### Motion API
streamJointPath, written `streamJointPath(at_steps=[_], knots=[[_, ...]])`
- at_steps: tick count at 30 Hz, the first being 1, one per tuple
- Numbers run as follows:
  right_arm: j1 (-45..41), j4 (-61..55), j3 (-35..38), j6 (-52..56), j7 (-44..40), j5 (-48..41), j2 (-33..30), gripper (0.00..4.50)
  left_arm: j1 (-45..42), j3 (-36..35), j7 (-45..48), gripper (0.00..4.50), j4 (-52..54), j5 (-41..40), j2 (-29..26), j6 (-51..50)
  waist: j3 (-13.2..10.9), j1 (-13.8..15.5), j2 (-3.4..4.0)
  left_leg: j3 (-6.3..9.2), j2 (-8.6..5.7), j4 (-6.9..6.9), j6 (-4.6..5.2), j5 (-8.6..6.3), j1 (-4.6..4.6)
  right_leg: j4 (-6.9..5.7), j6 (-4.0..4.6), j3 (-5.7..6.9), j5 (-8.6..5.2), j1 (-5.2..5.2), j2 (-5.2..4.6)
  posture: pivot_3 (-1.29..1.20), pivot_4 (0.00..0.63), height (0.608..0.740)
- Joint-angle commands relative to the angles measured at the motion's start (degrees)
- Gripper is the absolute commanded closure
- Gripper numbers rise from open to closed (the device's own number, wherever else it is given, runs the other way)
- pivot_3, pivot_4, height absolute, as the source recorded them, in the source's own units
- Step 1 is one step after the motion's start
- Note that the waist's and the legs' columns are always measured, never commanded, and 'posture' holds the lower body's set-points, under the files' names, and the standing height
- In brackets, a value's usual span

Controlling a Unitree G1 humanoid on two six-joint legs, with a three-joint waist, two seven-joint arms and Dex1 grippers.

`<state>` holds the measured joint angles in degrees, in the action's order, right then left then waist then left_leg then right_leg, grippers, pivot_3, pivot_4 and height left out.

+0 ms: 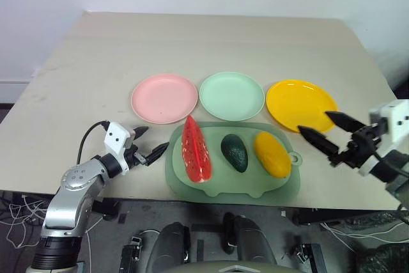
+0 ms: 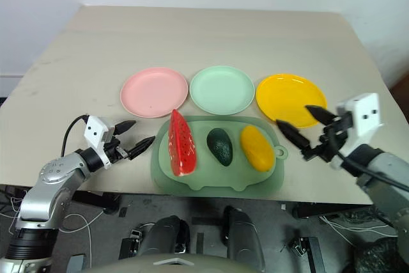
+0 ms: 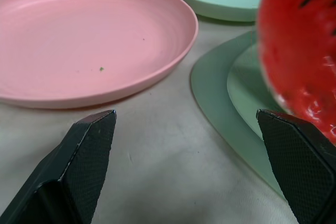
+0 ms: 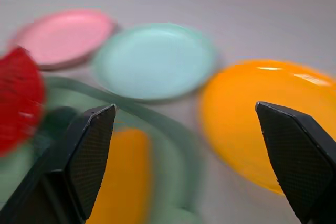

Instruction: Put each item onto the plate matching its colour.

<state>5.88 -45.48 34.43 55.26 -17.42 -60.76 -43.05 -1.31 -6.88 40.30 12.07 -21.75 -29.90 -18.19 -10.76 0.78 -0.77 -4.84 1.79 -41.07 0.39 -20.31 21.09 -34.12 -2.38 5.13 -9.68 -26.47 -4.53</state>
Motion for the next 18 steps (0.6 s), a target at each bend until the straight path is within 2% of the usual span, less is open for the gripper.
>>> streamJointPath(at_steps=[1,4,8,18], knots=[[-0.5,-5.6,-4.5,5.4,10.4,-7.0,-2.2,0.00,-0.7,0.3,0.4,0.02,0.8,0.3,-0.1,1.3,0.0,0.1,-0.01,0.00,-0.02,0.00,0.00,0.00,0.01,0.00,0.00,0.00,0.00,0.00,-0.03,0.00,0.150,0.740],[-2.1,-5.9,-9.4,5.7,15.8,-6.6,-1.1,0.00,-0.7,0.5,0.0,0.02,0.7,0.4,0.3,1.4,0.0,0.0,-0.02,0.00,-0.04,-0.03,0.01,0.00,0.06,0.03,0.01,0.00,-0.01,0.00,-0.06,0.00,0.150,0.740],[-2.4,-4.4,-14.0,5.5,18.5,-1.8,-0.8,0.00,0.3,1.2,-0.9,0.02,2.1,0.3,1.3,1.2,0.0,0.0,-0.02,0.01,-0.05,-0.03,0.01,0.00,0.08,0.04,0.01,0.00,-0.01,-0.02,-0.05,0.00,0.150,0.740],[-2.8,-0.9,-19.8,6.7,19.3,2.7,-0.2,0.00,1.4,1.0,-2.4,0.02,3.8,0.1,1.7,1.2,0.0,0.0,-0.02,0.02,-0.04,-0.03,0.01,0.00,0.12,0.04,0.00,0.01,-0.01,-0.06,-0.03,0.00,0.150,0.740]])
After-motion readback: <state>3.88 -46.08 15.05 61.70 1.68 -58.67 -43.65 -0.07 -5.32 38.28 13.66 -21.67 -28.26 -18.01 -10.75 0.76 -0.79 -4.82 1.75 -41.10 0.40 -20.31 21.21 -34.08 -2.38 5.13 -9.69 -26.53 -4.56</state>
